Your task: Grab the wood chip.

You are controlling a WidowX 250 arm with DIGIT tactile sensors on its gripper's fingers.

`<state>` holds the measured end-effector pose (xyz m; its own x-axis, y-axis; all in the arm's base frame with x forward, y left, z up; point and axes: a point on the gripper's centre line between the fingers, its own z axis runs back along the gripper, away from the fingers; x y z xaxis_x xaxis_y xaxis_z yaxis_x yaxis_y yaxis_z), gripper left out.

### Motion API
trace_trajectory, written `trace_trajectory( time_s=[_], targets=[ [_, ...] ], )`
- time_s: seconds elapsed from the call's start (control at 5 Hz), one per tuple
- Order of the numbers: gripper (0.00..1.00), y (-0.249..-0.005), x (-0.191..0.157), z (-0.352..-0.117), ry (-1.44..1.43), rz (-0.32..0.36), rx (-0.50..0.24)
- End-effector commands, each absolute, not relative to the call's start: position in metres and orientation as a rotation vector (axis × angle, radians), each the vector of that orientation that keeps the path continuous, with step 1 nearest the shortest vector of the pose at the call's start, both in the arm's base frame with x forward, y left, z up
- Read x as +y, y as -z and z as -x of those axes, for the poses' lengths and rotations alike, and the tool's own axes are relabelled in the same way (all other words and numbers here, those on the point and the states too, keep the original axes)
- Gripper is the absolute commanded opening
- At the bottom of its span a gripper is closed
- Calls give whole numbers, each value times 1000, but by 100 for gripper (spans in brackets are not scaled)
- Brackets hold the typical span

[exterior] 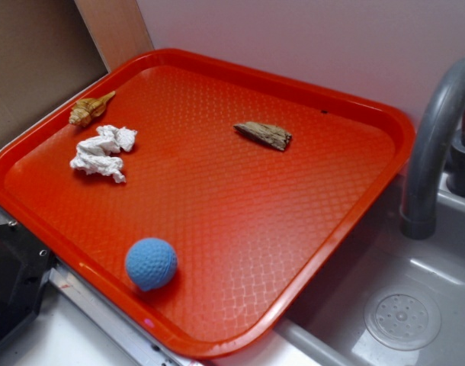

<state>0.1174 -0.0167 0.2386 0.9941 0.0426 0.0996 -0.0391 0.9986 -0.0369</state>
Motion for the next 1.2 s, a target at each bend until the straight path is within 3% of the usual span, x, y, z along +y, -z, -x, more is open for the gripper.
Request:
trace_trajectory(
  time_s=[0.0, 0.4, 0.6, 0.8, 1.0],
  targets=[
    [100, -239, -17, -117, -41, 35, -100],
    [100, -220, -14, -169, 365, 105, -280],
    [100, -204, -1, -202, 496, 105, -331],
    [100, -178, 4, -249, 622, 83, -374],
    [100, -163, -12, -278, 793, 33, -411]
  ],
)
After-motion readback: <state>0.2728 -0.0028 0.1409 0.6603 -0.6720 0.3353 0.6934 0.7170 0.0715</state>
